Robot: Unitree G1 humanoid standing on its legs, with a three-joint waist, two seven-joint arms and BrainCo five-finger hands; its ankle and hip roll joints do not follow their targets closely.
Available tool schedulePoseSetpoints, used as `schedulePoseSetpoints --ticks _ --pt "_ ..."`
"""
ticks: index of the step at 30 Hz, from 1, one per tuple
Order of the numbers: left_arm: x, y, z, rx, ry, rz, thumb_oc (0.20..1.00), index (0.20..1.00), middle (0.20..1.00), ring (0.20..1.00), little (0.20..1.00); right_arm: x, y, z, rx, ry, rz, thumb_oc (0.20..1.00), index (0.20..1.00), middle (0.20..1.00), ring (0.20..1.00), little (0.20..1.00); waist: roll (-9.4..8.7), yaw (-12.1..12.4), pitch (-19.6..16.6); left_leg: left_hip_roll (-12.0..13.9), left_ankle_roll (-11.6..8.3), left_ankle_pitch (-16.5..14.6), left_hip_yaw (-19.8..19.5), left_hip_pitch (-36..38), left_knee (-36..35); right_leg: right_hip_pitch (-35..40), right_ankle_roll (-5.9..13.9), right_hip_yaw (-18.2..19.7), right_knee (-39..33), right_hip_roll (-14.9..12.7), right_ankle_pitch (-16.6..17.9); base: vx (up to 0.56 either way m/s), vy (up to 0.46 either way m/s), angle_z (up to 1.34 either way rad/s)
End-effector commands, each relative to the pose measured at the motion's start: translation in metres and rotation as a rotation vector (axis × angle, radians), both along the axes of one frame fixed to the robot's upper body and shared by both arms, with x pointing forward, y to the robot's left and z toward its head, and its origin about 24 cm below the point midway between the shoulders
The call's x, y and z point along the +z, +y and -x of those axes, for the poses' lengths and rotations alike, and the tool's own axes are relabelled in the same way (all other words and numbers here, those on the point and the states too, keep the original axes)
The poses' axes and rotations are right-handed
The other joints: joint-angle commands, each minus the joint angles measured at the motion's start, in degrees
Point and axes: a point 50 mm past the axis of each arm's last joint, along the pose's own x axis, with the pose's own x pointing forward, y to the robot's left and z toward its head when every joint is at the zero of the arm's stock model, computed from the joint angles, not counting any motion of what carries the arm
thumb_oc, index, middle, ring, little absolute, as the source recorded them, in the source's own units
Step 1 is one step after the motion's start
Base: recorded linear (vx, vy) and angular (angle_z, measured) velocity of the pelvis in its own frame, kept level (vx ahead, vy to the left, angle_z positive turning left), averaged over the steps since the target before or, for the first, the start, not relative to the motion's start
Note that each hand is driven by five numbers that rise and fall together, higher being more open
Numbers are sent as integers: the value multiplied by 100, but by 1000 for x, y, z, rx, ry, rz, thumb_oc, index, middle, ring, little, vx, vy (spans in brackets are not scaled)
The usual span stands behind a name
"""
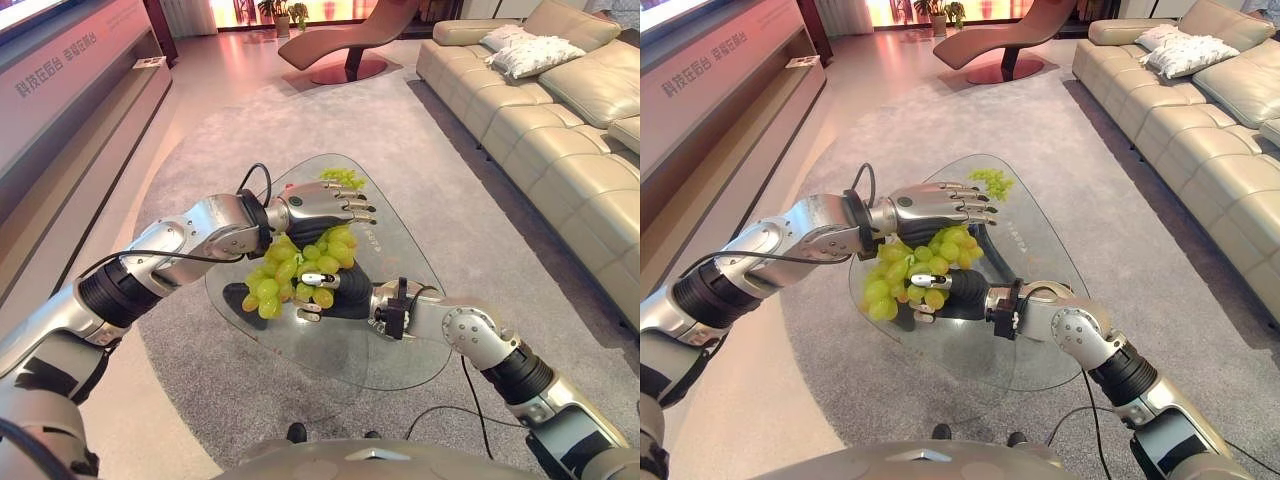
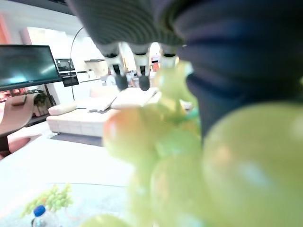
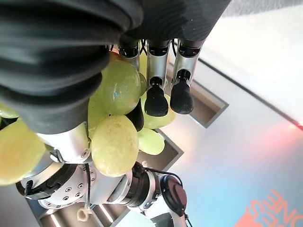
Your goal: Pick up fruits into the plate
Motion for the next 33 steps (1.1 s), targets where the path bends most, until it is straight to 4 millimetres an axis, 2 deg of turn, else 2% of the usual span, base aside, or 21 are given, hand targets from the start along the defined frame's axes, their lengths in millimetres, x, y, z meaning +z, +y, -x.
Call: schedulePoseSetpoints --ticks 1,8,18,23,33 --pt "15 3 -2 5 0 121 1000 1000 1000 1000 1000 41 8 -8 -30 -155 -217 200 200 200 200 200 -178 144 -97 59 23 -770 355 467 51 234 496 -207 28 -379 -245 0 0 0" --pt "13 12 -9 74 25 183 1000 1000 1000 1000 1000 40 5 -9 -58 -159 -248 200 200 200 200 200 -168 145 -98 68 24 -777 365 481 51 246 498 -212 28 -384 -255 0 0 0" --pt "0 42 -24 261 58 315 1000 1000 1000 1000 1000 36 -8 -14 -143 -179 -302 200 200 200 200 200 -175 164 -87 83 30 -784 380 502 66 269 485 -222 28 -381 -258 10 -2 0" --pt "-19 69 -29 416 95 428 1000 1000 1000 1000 1000 32 -22 -16 -228 -197 -336 200 200 200 200 200 -169 174 -75 87 33 -779 364 503 78 271 475 -215 33 -380 -260 13 2 0" --pt "-58 121 -23 681 153 643 1000 1000 1000 1000 1000 22 -53 -21 -433 -249 -371 200 200 200 200 200 -165 201 -27 101 48 -788 346 527 93 284 449 -213 50 -385 -272 30 4 0"
